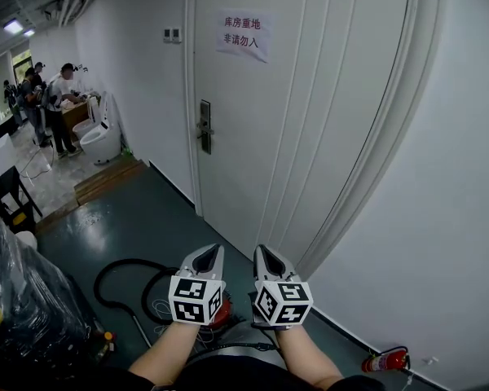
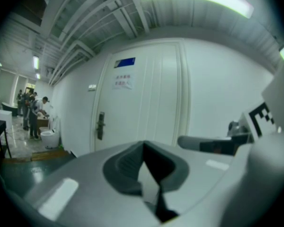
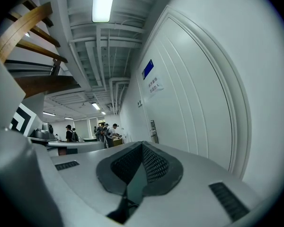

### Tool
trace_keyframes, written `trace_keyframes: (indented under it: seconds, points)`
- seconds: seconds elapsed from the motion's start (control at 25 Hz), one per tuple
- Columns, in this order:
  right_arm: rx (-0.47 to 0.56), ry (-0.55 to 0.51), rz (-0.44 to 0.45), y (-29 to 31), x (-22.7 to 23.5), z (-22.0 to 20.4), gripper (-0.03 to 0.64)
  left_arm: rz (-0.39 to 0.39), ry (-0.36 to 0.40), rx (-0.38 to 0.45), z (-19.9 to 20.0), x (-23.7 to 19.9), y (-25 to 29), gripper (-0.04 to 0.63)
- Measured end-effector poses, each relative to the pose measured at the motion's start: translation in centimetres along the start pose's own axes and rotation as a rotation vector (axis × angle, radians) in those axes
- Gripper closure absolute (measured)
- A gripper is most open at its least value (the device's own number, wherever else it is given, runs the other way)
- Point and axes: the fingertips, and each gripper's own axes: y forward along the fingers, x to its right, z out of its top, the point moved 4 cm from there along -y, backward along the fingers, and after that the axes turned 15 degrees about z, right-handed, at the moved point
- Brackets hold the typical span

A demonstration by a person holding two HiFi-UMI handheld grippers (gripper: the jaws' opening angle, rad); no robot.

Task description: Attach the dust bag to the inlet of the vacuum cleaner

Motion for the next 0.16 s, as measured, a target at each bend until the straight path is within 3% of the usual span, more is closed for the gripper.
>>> trace_keyframes:
  seconds: [0.16]
  points:
    - [-0.025,-0.048,-0.046,-0.17,-0.54,-0.7,0.62,-0.016,0.033,-0.015,-0.73,0.02,-0.42,0.595]
